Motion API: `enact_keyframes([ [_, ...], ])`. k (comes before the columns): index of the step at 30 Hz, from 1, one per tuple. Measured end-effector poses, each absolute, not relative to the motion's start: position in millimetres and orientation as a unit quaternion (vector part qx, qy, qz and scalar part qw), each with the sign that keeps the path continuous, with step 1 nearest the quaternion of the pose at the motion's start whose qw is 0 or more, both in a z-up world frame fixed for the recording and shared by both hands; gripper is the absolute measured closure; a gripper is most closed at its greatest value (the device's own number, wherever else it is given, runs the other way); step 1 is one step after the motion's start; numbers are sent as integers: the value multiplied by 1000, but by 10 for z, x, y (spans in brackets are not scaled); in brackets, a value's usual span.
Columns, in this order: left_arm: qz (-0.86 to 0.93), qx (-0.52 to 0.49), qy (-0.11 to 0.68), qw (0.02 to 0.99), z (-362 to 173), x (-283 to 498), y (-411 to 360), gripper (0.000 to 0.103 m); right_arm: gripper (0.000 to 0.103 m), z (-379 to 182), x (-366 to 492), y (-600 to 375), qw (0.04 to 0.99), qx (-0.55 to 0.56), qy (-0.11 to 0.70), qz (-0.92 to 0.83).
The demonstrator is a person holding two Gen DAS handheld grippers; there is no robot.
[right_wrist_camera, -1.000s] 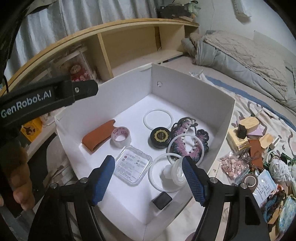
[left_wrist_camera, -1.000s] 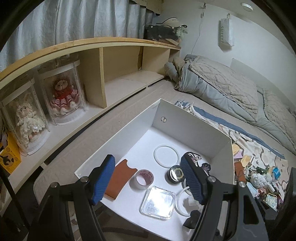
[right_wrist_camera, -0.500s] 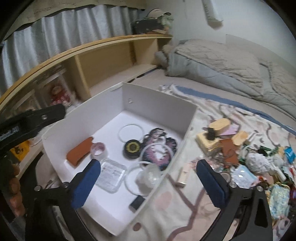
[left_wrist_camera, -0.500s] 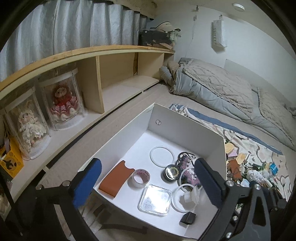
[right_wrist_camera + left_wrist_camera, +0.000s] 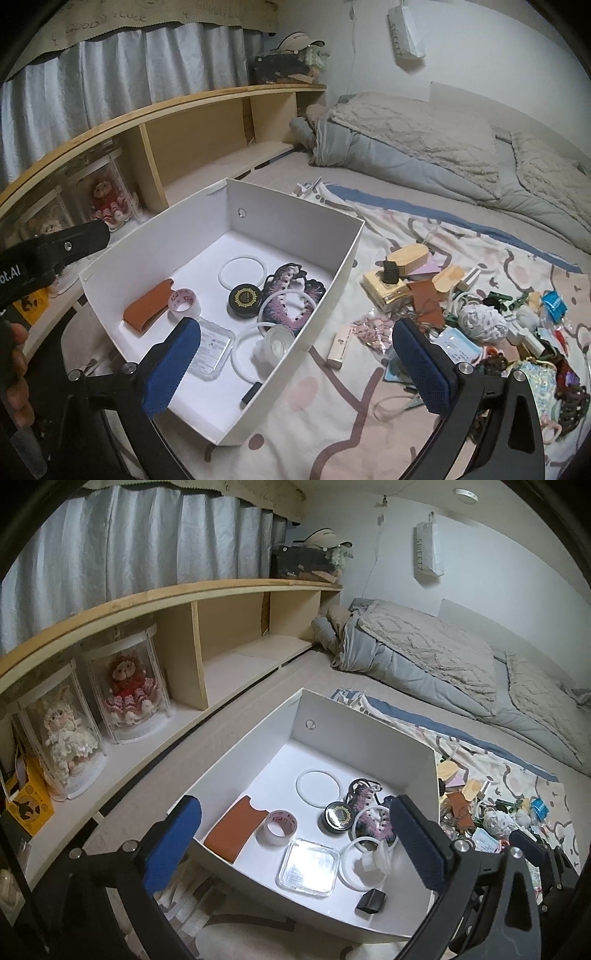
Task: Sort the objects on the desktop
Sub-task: 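Raise both open tools out of the box and back toward the pile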
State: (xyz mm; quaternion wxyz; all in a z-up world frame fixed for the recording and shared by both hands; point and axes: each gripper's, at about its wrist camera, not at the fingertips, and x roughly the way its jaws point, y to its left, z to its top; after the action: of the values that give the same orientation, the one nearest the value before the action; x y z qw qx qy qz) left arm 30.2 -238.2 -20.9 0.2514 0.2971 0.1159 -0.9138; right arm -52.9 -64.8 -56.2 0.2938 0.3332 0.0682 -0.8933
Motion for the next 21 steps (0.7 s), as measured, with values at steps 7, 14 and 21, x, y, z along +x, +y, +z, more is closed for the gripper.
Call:
enact_keyframes([
  [7,-919,287,115,243,-96,378,-2284,0,0,-454,-482,-472,277,322,58,-903],
  [14,-922,280,110,243,-19,405,-2213,0,0,-310,-503,-228,253,310,41,-916],
  [21,-925,274,110,240,12,403,-2126,0,0,-163,-513,66,233,292,49,-926],
])
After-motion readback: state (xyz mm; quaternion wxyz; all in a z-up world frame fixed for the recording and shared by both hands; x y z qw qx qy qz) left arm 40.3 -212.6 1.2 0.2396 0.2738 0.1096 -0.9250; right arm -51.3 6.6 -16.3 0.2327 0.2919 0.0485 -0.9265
